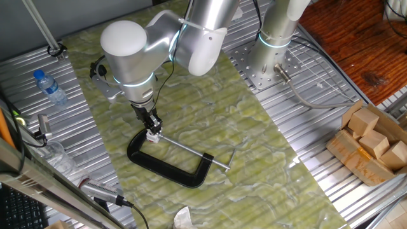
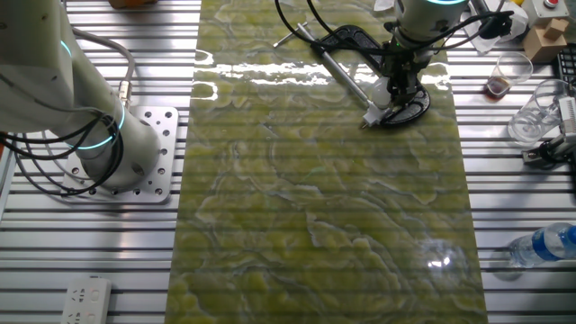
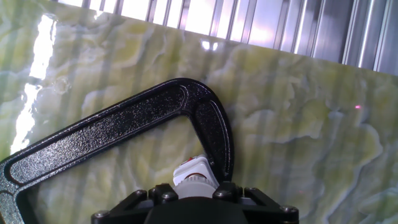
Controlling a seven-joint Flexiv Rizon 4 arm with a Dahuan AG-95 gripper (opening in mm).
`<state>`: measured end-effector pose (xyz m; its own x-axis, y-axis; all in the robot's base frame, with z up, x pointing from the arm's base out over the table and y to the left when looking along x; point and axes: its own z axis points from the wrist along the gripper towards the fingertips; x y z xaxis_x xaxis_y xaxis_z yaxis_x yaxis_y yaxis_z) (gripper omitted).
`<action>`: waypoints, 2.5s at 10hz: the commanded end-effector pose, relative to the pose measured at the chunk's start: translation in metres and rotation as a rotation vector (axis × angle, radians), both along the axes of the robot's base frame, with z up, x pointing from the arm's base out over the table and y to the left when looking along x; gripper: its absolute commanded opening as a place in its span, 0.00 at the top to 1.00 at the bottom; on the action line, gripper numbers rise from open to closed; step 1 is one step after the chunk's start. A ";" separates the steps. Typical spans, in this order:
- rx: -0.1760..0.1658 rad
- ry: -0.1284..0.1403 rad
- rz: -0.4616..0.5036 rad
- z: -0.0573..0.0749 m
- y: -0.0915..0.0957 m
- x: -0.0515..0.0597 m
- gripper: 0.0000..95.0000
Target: Take out the light bulb by rotating it
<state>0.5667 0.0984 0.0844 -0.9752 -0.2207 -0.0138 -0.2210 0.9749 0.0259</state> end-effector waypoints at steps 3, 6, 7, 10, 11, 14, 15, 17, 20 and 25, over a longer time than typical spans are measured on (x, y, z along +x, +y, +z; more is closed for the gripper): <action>0.000 0.000 -0.001 0.000 0.000 0.000 0.80; 0.000 0.000 -0.001 0.000 0.000 0.000 0.80; 0.000 0.000 -0.001 0.000 0.000 0.000 0.80; 0.000 0.000 -0.001 0.000 0.000 0.000 0.80; 0.000 0.000 -0.001 0.000 0.000 0.000 0.80; 0.000 0.000 -0.001 0.000 0.000 0.000 0.80; -0.014 0.031 0.059 0.005 0.001 0.000 0.80; -0.010 0.034 0.075 0.005 0.000 0.000 1.00; -0.010 0.036 0.084 0.005 0.000 0.000 1.00; -0.015 0.033 0.139 0.009 0.001 0.000 1.00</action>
